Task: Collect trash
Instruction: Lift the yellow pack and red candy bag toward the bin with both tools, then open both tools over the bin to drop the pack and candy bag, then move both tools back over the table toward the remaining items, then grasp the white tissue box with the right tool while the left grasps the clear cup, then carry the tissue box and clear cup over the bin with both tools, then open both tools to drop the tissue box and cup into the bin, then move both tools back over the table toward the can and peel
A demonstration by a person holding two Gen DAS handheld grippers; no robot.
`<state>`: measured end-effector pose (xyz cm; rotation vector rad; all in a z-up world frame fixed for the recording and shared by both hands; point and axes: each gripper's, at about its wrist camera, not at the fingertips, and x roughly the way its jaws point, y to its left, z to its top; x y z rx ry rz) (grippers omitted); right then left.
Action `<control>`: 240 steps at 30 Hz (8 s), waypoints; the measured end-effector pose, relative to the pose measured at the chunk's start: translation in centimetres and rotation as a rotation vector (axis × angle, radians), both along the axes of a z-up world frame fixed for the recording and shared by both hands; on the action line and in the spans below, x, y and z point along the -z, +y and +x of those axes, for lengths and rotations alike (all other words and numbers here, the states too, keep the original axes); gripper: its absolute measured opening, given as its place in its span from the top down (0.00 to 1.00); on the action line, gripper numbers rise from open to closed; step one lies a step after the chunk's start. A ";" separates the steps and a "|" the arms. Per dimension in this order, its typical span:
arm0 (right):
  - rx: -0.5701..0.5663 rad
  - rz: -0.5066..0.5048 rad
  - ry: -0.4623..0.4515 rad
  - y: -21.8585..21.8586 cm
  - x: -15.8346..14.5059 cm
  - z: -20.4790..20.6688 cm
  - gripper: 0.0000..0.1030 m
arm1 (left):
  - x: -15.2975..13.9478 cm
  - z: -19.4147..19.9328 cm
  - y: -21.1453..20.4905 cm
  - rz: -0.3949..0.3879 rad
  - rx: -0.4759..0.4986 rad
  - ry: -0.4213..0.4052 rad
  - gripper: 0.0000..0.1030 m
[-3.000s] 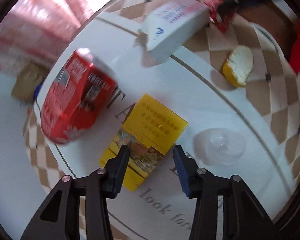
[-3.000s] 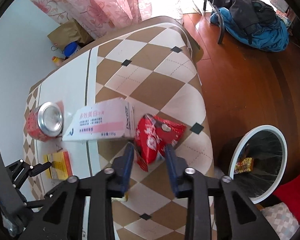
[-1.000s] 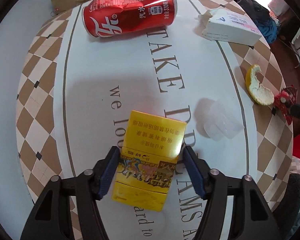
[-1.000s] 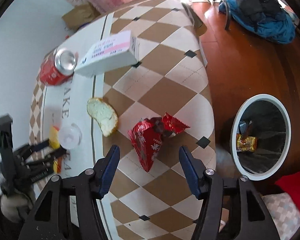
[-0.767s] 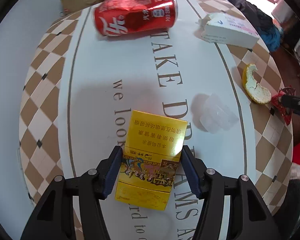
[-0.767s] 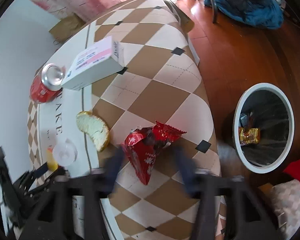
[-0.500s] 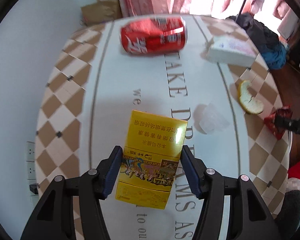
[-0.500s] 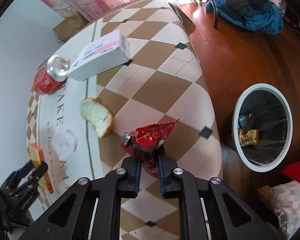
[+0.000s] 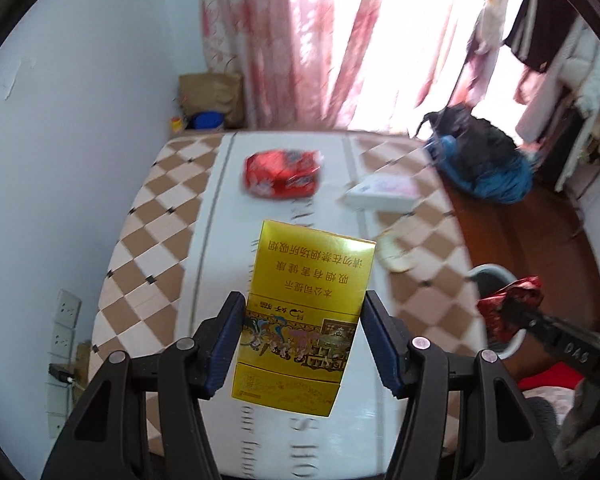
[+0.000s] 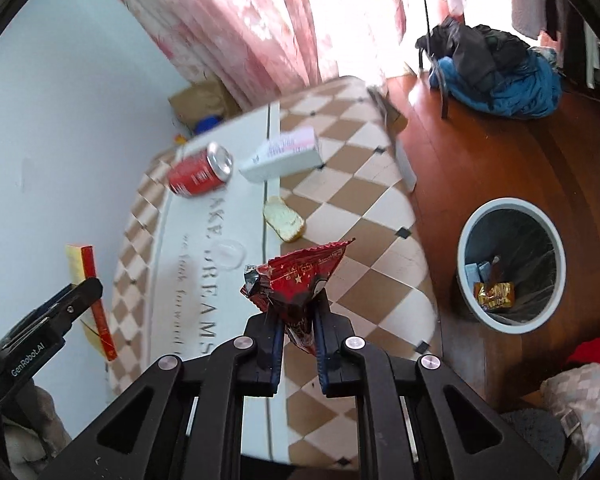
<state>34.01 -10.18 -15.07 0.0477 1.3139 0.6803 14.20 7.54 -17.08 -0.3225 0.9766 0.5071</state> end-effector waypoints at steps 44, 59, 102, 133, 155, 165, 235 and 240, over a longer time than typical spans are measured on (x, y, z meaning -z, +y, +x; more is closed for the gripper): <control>0.297 -0.222 0.299 -27.7 25.9 23.4 0.28 | 21.5 33.7 -24.0 -0.332 0.313 0.319 0.09; 0.320 -0.358 0.182 -29.1 20.0 17.8 0.00 | 18.6 28.3 -25.5 -0.113 0.316 0.304 0.09; -0.392 -0.347 -0.096 9.7 2.7 11.5 0.00 | 8.1 8.0 3.8 -0.019 -0.243 0.172 0.00; -0.159 -0.377 0.125 9.8 13.8 13.3 0.42 | 13.1 7.4 4.4 -0.173 -0.056 0.165 0.00; -0.117 -0.336 0.088 6.8 13.2 5.5 0.46 | 14.4 9.3 1.1 0.017 0.108 0.245 0.64; -0.038 -0.192 0.033 2.6 6.5 0.9 0.46 | 7.8 4.3 -0.7 0.053 -0.015 0.127 0.64; 0.271 -0.334 0.220 -27.9 19.9 19.3 0.00 | 18.6 29.5 -25.2 -0.147 0.288 0.399 0.06; 0.270 -0.360 0.193 -28.2 17.4 17.8 0.00 | 17.2 28.7 -25.8 -0.136 0.300 0.385 0.06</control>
